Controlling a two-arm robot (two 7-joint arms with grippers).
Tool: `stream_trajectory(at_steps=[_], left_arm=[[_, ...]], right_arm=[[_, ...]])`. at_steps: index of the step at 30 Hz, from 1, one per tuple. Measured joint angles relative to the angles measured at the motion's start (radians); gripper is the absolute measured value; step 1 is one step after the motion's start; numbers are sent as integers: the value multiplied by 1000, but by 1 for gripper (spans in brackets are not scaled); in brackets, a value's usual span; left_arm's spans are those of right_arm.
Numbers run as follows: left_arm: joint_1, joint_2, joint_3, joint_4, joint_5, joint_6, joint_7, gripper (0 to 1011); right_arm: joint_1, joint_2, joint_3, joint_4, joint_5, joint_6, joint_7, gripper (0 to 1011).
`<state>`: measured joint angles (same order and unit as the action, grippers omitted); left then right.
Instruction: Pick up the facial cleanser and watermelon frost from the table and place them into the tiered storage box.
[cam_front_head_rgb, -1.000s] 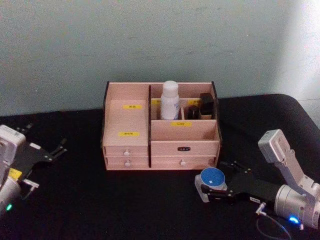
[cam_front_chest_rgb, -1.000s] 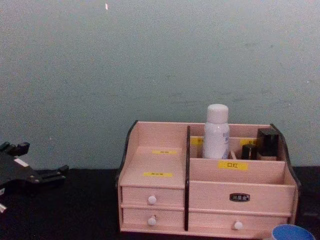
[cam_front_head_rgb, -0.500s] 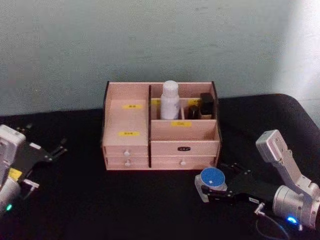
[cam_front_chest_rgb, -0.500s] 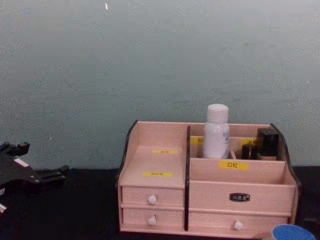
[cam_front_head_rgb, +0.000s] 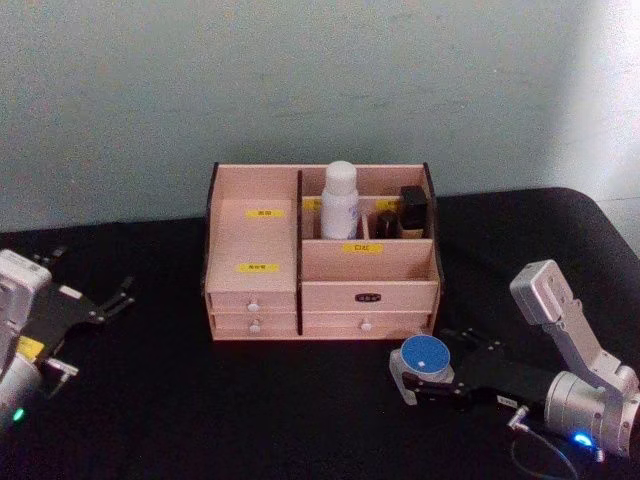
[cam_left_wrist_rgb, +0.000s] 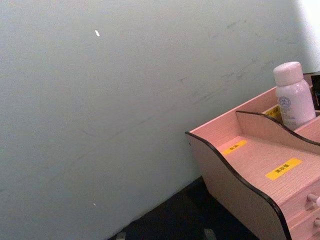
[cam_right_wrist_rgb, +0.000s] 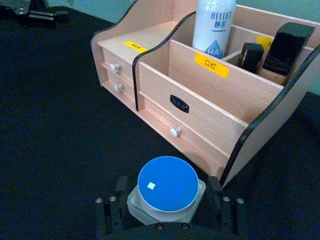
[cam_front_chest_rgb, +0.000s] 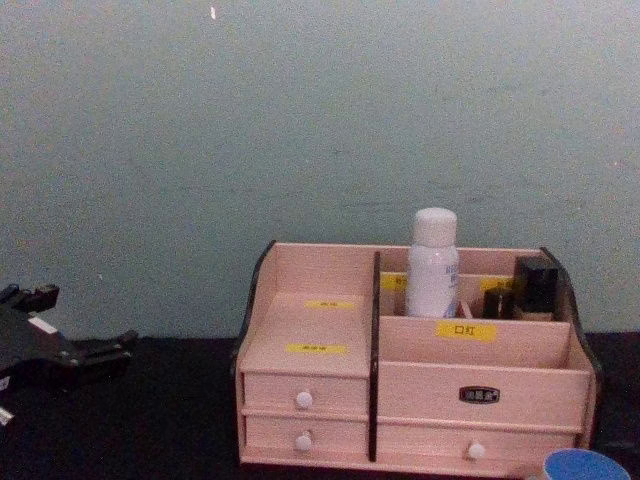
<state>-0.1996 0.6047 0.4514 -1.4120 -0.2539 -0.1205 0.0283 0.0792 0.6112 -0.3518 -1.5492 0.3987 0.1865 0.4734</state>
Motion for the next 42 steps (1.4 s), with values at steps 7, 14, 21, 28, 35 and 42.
stream_trajectory(at_steps=[7,14,21,28,35,42], left_arm=[[0,0,0,0,0,0,0,1001],[0,0,0,0,0,0,0,1001],[0,0,0,0,0,0,0,1001],[0,0,0,0,0,0,0,1001],[0,0,0,0,0,0,0,1001],[0,0,0,0,0,0,0,1001]], right_arm=[[6,-4,-3,7,5,5,1,1000],[10,-6,-6,11,5,8,0,1000],[14,-9,-9,17,6,14,-2,1000],[14,-9,-9,18,7,15,-2,1000],[14,-8,-9,17,7,14,-2,1000],[13,-8,-9,17,7,14,-2,1000]])
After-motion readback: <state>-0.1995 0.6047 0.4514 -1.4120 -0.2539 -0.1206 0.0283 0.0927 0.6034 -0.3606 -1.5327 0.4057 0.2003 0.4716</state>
